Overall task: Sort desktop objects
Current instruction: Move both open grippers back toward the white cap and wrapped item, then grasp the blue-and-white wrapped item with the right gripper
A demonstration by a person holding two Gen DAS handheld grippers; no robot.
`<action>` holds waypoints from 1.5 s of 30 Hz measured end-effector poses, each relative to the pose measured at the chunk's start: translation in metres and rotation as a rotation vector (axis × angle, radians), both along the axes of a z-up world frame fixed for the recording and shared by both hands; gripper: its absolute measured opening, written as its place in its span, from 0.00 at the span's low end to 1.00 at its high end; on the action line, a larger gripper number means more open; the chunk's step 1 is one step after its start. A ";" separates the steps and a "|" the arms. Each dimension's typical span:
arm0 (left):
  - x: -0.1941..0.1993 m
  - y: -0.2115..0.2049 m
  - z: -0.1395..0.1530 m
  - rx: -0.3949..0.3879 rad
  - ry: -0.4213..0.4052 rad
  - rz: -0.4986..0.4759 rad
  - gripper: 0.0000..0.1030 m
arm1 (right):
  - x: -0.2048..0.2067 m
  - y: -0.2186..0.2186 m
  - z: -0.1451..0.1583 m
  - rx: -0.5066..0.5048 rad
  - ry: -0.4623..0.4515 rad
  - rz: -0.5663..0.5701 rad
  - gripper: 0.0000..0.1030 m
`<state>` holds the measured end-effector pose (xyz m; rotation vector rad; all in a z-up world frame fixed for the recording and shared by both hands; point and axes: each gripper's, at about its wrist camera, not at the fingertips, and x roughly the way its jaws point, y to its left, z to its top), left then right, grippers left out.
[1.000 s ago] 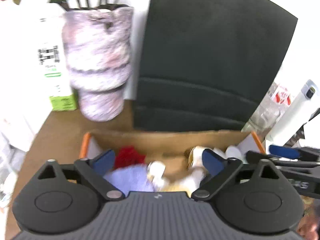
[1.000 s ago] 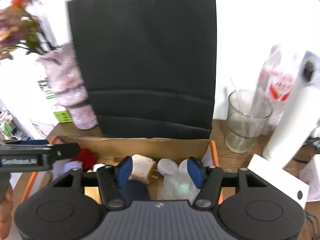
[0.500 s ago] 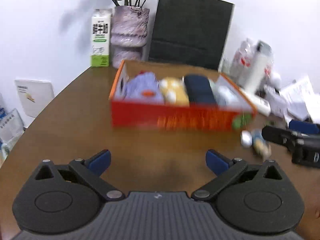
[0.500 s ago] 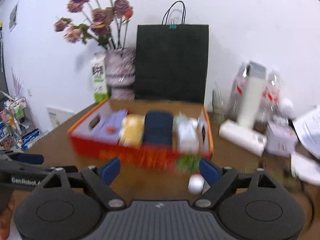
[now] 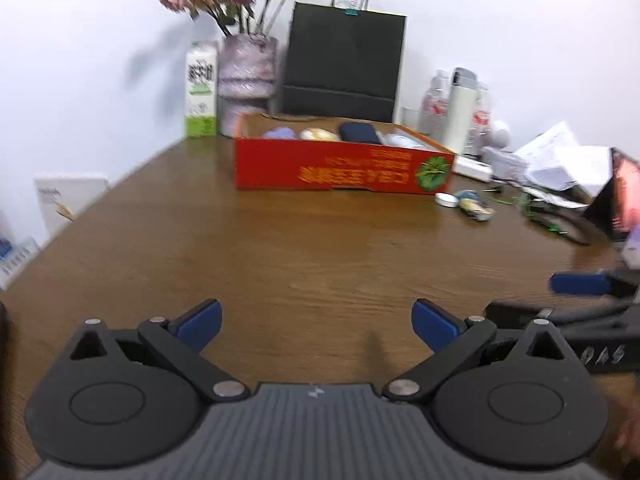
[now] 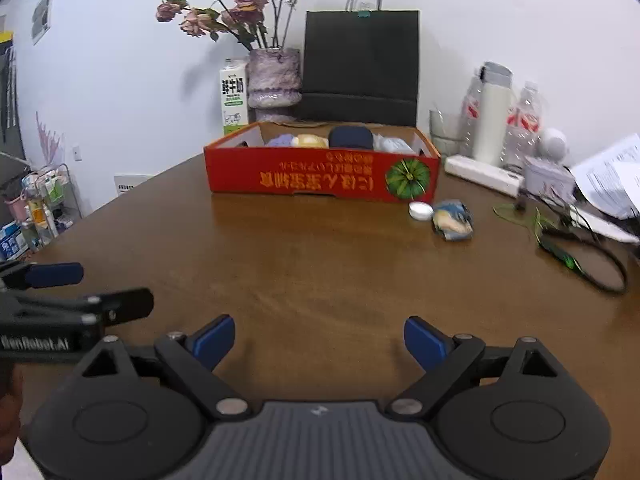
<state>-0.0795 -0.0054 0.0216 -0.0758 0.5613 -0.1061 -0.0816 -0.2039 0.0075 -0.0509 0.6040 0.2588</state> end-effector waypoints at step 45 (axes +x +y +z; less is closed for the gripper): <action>0.130 -0.054 -0.009 0.036 0.041 -0.109 0.99 | 0.228 -0.088 -0.020 -0.018 0.100 -0.088 0.15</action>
